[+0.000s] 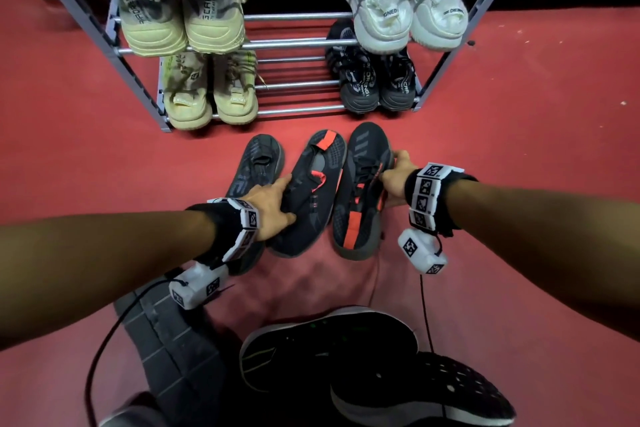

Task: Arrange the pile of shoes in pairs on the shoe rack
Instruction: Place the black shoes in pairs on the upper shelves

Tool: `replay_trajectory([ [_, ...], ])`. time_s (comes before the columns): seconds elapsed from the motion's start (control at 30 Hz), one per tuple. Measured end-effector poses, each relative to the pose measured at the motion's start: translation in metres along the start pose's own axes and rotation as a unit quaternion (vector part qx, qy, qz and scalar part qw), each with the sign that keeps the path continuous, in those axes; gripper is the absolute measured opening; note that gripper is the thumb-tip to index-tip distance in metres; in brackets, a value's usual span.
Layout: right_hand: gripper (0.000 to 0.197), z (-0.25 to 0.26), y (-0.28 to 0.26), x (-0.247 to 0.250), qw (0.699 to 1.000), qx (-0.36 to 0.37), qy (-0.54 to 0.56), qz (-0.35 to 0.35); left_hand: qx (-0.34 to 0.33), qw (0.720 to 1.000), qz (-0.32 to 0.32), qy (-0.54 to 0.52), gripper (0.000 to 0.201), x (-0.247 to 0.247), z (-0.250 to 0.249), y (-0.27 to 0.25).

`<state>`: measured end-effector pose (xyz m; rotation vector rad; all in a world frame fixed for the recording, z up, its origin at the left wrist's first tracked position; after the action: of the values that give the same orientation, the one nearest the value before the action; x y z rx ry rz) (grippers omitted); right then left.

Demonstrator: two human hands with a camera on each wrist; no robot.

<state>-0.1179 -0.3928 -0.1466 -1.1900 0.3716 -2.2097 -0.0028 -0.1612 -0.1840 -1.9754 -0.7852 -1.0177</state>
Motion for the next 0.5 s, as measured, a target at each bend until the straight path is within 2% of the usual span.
replay_trajectory([
  [0.1,0.043,-0.002,-0.001,0.001,1.000,-0.011,0.003,0.009,0.048,0.998,0.012,0.045,0.101,-0.003,0.004,-0.001],
  [0.23,0.044,-0.003,0.002,0.005,1.000,0.011,-0.004,0.003,0.051,0.998,0.026,-0.007,0.114,-0.007,-0.007,-0.005],
  [0.3,0.047,-0.006,0.003,0.005,0.999,0.032,-0.020,-0.002,0.060,0.997,0.038,-0.034,0.109,-0.012,-0.013,-0.017],
  [0.43,0.056,-0.022,0.015,0.000,0.999,0.045,-0.028,0.002,0.097,0.992,0.041,-0.067,0.085,-0.019,-0.012,-0.027],
  [0.5,0.054,-0.023,0.015,0.000,0.998,0.050,-0.022,0.000,0.116,0.979,0.057,-0.155,0.081,-0.028,-0.009,-0.018],
])
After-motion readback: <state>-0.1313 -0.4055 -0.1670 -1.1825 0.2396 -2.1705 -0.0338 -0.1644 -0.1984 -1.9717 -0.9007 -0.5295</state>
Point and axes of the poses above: each hand's wrist, its own y-axis towards the middle knuckle, its own x-axis out of the back of the hand, z = x × y, the point moved 9 cm from there along y, towards the middle knuckle, and after that the axes turned 14 degrees about -z, right-handed, at the moved point
